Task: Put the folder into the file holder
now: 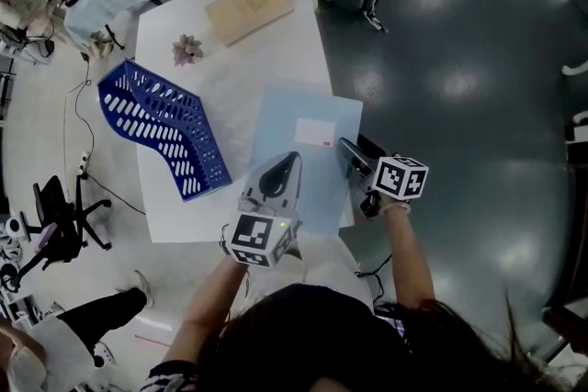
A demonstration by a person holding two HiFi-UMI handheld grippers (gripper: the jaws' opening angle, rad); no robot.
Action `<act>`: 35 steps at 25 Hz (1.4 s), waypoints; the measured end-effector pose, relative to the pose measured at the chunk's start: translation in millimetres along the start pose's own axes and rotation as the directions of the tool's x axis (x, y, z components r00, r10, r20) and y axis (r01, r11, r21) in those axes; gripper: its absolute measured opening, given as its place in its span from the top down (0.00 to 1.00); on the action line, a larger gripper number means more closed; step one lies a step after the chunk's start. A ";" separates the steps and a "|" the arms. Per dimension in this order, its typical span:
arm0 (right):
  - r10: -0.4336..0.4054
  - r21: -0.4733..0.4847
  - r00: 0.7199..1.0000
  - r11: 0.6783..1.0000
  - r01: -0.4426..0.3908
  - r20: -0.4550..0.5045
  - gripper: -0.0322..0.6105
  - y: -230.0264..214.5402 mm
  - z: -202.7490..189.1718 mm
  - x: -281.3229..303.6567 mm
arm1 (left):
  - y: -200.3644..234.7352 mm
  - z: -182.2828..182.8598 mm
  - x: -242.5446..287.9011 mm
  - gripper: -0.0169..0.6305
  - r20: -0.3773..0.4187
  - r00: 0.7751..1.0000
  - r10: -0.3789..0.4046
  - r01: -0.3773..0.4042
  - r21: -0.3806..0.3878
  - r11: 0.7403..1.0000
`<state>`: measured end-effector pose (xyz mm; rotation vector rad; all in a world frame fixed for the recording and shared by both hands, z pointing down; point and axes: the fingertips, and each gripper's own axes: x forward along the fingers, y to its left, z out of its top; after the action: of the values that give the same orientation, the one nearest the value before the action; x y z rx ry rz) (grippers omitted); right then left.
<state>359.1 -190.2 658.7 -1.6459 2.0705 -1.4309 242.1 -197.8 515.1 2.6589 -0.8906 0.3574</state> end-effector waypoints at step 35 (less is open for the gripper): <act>0.230 0.440 0.973 0.873 -0.208 0.004 0.65 -0.5 -15.0 1.9 | 11.1 0.4 -11.0 0.96 -0.002 0.999 0.051 -0.051 -0.012 0.999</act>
<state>349.5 -183.0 668.0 -1.1698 1.7145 -1.7083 226.7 -200.5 513.5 2.6287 -0.9583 0.3652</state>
